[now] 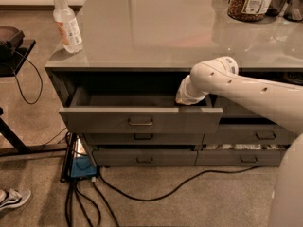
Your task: Open top drawer
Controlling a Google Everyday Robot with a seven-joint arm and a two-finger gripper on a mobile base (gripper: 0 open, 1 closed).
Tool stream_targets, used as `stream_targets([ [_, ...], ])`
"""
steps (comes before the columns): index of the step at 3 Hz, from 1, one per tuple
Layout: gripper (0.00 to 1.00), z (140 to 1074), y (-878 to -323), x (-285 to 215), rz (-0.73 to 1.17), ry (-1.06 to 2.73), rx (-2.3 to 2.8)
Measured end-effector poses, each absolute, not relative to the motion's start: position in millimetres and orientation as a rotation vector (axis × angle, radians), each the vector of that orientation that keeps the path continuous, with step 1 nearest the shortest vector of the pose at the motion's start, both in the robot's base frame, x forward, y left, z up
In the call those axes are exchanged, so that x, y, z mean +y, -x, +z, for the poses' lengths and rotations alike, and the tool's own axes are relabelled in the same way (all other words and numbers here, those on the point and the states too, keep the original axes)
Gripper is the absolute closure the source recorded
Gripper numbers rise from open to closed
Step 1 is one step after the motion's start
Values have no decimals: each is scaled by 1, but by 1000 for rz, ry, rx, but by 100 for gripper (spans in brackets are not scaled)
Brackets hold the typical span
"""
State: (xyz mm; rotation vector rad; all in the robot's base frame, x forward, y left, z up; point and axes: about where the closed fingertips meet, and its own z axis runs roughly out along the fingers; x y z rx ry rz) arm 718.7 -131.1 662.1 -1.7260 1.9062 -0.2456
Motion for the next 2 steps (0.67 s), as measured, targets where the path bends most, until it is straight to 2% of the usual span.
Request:
stream_targets([
  [2,3,662,-719,-131,-245,1726,1906],
])
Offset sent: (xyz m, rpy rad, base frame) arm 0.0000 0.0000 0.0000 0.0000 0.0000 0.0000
